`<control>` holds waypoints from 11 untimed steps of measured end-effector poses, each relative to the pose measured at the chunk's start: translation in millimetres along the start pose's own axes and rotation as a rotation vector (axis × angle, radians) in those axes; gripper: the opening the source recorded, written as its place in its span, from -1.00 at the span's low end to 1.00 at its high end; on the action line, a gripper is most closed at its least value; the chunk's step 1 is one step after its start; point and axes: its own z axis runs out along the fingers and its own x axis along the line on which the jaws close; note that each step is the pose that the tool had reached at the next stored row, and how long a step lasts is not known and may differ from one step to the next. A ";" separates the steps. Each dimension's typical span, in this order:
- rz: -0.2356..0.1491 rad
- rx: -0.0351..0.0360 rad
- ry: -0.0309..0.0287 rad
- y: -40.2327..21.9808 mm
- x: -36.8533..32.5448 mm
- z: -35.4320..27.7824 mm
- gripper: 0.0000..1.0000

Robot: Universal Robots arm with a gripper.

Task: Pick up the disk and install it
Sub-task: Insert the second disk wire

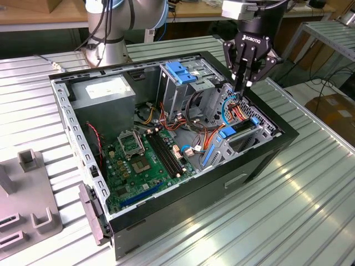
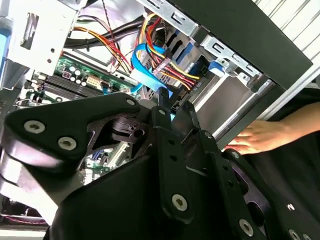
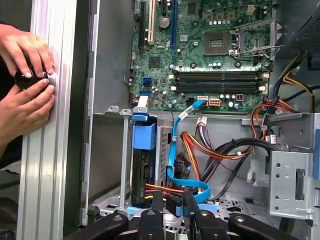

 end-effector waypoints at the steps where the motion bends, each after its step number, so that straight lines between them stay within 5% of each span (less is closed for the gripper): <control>1: 0.000 -0.0001 0.0019 -0.2 -2.3 0.6 -0.40; 7: 0.001 -0.0004 0.0056 -1.1 -14.6 8.3 -0.40; 11: 0.002 -0.0015 0.0242 -1.4 -16.2 11.9 -0.56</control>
